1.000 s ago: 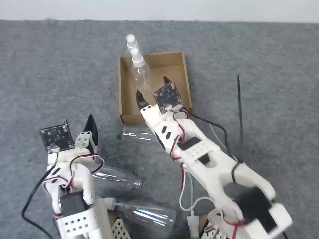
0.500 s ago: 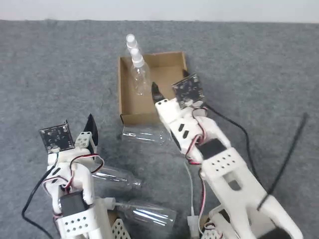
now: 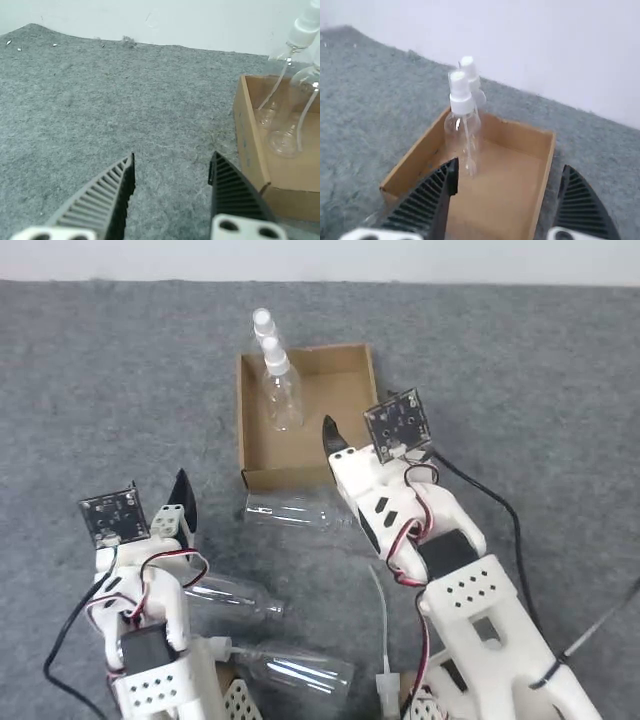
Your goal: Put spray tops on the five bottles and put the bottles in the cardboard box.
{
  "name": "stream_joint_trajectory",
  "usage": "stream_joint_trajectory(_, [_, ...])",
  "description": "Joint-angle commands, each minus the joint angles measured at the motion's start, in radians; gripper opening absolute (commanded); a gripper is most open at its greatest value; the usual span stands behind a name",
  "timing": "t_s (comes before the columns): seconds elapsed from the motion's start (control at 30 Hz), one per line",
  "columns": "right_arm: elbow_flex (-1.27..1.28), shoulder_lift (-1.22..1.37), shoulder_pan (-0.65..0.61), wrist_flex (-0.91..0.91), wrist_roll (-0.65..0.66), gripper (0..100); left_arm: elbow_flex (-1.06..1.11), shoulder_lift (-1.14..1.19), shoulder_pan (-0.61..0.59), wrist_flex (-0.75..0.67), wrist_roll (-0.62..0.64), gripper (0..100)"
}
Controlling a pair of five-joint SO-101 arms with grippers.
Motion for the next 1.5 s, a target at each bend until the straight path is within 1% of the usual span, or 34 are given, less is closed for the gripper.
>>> stream_joint_trajectory(0.0, [-0.147,-0.038,0.005,0.168,-0.005,26.4,-0.028,-0.021,0.000,-0.035,-0.005,23])
stream_joint_trajectory(0.07, [-0.193,-0.038,-0.002,0.251,-0.005,26.3,-0.030,-0.021,-0.005,-0.035,-0.003,23])
stream_joint_trajectory(0.17, [-0.227,-0.038,-0.048,0.326,0.003,26.3,-0.030,-0.021,-0.006,-0.035,-0.002,23])
stream_joint_trajectory(0.4, [-0.232,-0.038,-0.162,0.395,0.012,26.3,-0.035,-0.021,-0.009,-0.035,-0.002,23])
stream_joint_trajectory(0.53, [-0.232,-0.038,-0.222,0.427,0.063,26.3,-0.035,-0.021,-0.072,-0.063,0.000,23])
stream_joint_trajectory(0.67, [-0.226,-0.039,-0.274,0.435,0.066,26.4,-0.030,-0.021,-0.129,-0.094,0.012,23])
stream_joint_trajectory(0.77, [-0.209,-0.039,-0.306,0.433,0.068,26.4,-0.036,-0.021,-0.169,-0.094,0.075,23])
stream_joint_trajectory(0.9, [-0.196,-0.039,-0.360,0.433,0.068,26.4,-0.035,-0.021,-0.226,-0.126,0.115,23])
stream_joint_trajectory(1.03, [-0.167,-0.039,-0.420,0.427,0.068,26.4,-0.033,-0.021,-0.259,-0.133,0.149,23])
stream_joint_trajectory(1.2, [-0.133,-0.038,-0.510,0.423,0.068,26.4,-0.036,-0.021,-0.293,-0.133,0.155,23])
stream_joint_trajectory(1.33, [-0.115,-0.038,-0.573,0.423,0.068,26.4,-0.038,-0.021,-0.338,-0.135,0.207,23])
stream_joint_trajectory(1.47, [-0.089,-0.038,-0.604,0.392,0.068,26.4,-0.038,-0.021,-0.345,-0.137,0.212,23])
